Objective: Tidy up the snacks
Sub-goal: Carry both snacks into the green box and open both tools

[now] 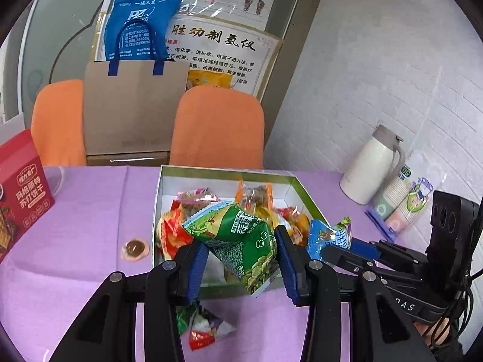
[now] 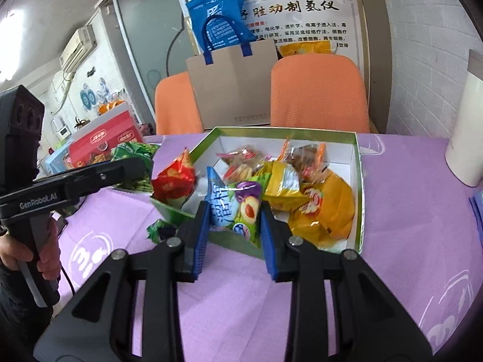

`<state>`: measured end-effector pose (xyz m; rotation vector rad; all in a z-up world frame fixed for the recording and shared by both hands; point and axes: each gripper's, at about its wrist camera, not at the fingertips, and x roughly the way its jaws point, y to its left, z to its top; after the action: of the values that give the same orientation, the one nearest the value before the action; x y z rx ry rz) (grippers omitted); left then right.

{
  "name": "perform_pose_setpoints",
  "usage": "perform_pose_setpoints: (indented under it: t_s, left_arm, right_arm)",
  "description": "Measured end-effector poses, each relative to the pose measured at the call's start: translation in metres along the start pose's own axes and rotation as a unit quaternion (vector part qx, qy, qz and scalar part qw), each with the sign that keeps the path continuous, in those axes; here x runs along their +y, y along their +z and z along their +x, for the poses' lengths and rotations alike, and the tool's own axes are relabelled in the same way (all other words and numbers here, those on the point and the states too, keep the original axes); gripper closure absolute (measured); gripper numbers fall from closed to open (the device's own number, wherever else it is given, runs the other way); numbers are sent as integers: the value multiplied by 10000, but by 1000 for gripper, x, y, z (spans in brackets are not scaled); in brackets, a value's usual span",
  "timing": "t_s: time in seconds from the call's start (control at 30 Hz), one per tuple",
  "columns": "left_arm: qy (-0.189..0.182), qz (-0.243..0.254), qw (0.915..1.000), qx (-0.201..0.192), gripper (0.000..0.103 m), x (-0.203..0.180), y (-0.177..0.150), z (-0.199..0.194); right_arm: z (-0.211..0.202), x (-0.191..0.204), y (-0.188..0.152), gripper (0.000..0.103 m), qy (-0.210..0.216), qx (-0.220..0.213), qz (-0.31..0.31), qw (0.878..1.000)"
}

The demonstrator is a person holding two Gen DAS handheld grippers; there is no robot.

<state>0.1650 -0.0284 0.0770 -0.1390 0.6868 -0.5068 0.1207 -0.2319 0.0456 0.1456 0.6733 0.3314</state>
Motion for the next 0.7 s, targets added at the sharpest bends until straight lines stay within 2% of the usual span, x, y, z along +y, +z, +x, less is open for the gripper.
perform_pose_setpoints:
  t_s: [0.07, 0.17, 0.33, 0.4, 0.43, 0.47, 0.5, 0.53, 0.6, 0.7]
  left_arm:
    - [-16, -105, 9999, -9, 59, 4, 13, 14]
    - [164, -154, 9997, 91, 59, 9, 22, 38]
    - [275, -211, 9993, 154, 59, 17, 26, 61]
    - [305, -276, 9990, 162, 55, 20, 25, 68]
    - [327, -326, 9987, 214, 51, 21, 25, 71]
    - [363, -373, 9982, 281, 36, 23, 24, 73]
    - [430, -400, 9978, 316, 22, 23, 22, 73]
    - [521, -388, 9975, 268, 19, 23, 21, 70]
    - [655, -268, 9974, 144, 15, 21, 18, 66]
    - [731, -146, 9970, 188, 15, 18, 17, 64]
  right_arm:
    - [9, -11, 8, 69, -111, -26, 119, 9999]
    - [27, -26, 17, 69, -314, -8, 350, 9989]
    - [52, -42, 19, 68, -536, 29, 573, 9969]
    - [61, -45, 18, 62, -592, 99, 611, 9963]
    - [65, -46, 16, 55, -649, 162, 592, 9960]
    - [69, -46, 15, 38, -739, 253, 538, 9955]
    - [70, -46, 12, 26, -820, 267, 480, 9951]
    - [68, -45, 10, 8, -888, 220, 420, 9949]
    - [62, -45, 5, 5, -931, 76, 331, 9951]
    - [54, -46, 2, 5, -882, 47, 371, 9954]
